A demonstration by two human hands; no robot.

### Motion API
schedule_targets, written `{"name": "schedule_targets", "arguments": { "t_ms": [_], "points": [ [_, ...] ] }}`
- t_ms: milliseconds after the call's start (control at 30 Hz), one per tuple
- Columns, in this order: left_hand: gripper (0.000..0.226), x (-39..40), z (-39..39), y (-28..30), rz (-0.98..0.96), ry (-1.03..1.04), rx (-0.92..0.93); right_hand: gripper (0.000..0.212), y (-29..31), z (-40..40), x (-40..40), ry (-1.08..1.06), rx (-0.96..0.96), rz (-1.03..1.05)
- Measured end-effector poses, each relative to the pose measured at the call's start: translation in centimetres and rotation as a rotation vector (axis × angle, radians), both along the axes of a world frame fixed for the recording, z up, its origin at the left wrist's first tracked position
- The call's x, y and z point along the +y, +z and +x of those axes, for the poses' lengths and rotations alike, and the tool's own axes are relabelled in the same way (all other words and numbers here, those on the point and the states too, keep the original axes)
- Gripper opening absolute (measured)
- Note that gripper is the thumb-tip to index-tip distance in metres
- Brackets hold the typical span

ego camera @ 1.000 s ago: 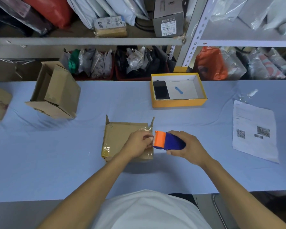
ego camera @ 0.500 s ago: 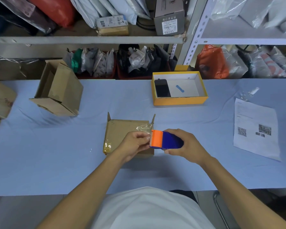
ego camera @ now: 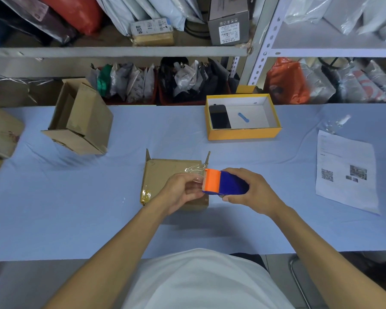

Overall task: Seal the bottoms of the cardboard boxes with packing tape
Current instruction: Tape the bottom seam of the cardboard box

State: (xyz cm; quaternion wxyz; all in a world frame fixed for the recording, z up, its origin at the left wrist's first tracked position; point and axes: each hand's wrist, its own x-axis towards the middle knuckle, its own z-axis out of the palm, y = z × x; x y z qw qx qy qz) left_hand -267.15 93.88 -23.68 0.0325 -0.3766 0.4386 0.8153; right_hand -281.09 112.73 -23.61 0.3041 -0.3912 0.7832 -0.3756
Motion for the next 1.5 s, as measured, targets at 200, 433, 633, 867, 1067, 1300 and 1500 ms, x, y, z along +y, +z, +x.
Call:
{"name": "schedule_targets", "arguments": {
  "t_ms": [200,433,633,867,1067,1300,1500],
  "points": [
    [0.008,-0.9,0.7,-0.5,-0.046,-0.066,0.010,0.069,-0.1,-0.3,0.3,-0.013,0.002,-0.005],
    [0.008,-0.6,0.4,-0.3,-0.332,-0.086,-0.104,0.070,-0.4,-0.6,0.2,-0.005,0.007,0.022],
    [0.024,-1.4,0.0,-0.8,-0.684,-0.149,-0.311,0.067,-1.0,-1.8,1.6,0.063,0.085,0.125],
    [0.014,-1.0,-0.6,-1.6,-1.036,-0.312,-0.535,0.073,-2.7,-2.2,2.0,0.071,0.153,0.248],
    [0.020,-1.1,-1.3,-0.9,-1.379,-0.555,-0.608,0.067,-3.6,-2.1,1.3,0.092,0.192,0.305],
    [0.008,1.1,-0.7,-2.8,-1.159,-0.505,0.032,0.070,-3.7,-2.3,1.3,0.097,0.201,0.321],
    [0.008,0.1,-0.8,-3.7,-1.250,-0.316,-0.204,0.070,-3.9,-2.3,2.6,0.057,0.157,0.271]
  ]
}}
